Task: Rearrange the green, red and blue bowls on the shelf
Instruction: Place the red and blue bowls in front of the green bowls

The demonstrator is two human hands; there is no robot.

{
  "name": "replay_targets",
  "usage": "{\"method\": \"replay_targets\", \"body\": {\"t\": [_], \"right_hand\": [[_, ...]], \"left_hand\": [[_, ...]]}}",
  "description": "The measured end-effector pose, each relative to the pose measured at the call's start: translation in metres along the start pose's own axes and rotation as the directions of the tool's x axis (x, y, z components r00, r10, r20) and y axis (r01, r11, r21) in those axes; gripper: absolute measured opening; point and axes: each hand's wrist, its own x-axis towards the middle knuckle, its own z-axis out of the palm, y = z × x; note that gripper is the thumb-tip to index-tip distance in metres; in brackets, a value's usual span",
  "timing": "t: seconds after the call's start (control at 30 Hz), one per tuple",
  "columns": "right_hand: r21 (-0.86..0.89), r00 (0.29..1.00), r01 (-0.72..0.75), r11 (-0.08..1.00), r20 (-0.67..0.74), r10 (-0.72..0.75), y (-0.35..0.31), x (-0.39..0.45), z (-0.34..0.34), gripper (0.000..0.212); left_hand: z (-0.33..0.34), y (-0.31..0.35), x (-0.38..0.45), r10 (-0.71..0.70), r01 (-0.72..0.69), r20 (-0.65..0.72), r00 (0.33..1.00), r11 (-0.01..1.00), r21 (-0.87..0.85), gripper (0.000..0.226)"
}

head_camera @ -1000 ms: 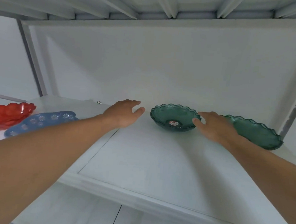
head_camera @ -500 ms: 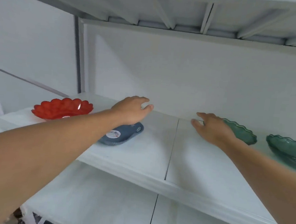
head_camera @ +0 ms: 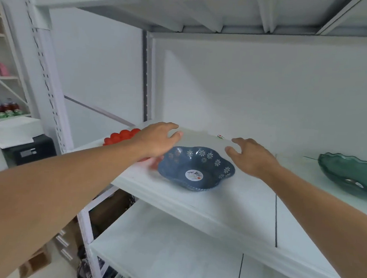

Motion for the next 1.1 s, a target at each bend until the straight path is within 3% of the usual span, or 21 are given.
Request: {"method": "replay_targets", "body": {"t": [0.2,0.33,0.53,0.73,0.9,1.1], "right_hand": [[0.049,0.999,0.005,0.999,0.04,-0.007,-0.03,0.008,0.029,0.066],[0.02,0.998,-0.07,0.997,0.009,0.07,-0.045,0.011,0.032,0.066],[0.009,0.936,-0.352,0.936,-0.006,0.352,-0.061,0.0,0.067,0.067],[0.066,0.809,-0.577,0.814,-0.091,0.581,-0.07,-0.016,0.087,0.059],[0.162,0.717,-0.676,0.719,-0.077,0.692,-0.081,-0.022,0.088,0.044],[0.328,0.701,-0.66,0.676,-0.055,0.711,-0.075,-0.033,0.089,0.036]], "left_hand": [[-0.024,-0.056,-0.004,-0.064,0.065,-0.021,0.998,0.997,0.043,0.065],[-0.038,-0.112,0.002,-0.116,0.117,-0.051,0.992,0.993,0.009,0.067],[-0.032,-0.196,0.005,-0.212,0.207,-0.083,0.974,0.976,-0.069,0.058],[-0.027,-0.242,0.036,-0.281,0.303,0.114,0.953,0.905,-0.298,0.068],[-0.006,-0.241,0.065,-0.227,0.353,0.318,0.92,0.831,-0.429,0.044],[0.027,-0.246,0.099,-0.183,0.318,0.287,0.94,0.776,-0.545,0.039]]}}
